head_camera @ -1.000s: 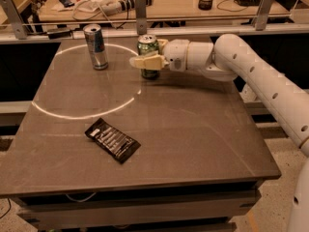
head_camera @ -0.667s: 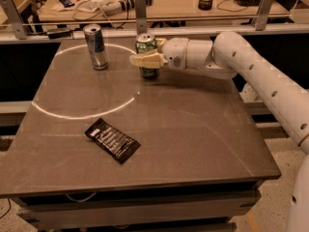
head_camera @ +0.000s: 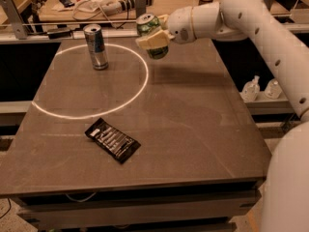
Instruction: Knock green can over
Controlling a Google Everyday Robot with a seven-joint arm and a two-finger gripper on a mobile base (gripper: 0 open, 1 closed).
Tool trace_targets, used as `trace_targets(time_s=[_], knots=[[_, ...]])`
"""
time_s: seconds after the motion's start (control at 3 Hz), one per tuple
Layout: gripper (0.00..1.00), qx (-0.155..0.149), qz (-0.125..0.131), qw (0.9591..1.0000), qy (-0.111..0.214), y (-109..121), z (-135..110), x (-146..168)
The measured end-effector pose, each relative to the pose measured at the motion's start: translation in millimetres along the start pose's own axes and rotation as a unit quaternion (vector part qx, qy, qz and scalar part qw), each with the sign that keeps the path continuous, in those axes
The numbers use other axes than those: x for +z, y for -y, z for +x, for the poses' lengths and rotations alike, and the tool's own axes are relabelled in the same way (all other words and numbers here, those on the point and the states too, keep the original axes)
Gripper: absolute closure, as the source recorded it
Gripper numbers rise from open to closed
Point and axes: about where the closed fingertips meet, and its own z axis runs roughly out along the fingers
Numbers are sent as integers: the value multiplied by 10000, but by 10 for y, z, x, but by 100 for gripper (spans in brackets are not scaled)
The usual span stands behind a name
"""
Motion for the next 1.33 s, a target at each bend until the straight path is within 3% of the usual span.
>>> trace_targets(time_s=[0.33, 0.67, 1.0, 1.33], knots=[[100, -386, -55, 9944, -985, 147, -202, -171], [100, -728, -147, 9749, -2097, 190, -124, -406], [100, -1128, -464, 9346, -3342, 60, 117, -761], [100, -1406, -814, 8927, -4204, -128, 404, -1010]])
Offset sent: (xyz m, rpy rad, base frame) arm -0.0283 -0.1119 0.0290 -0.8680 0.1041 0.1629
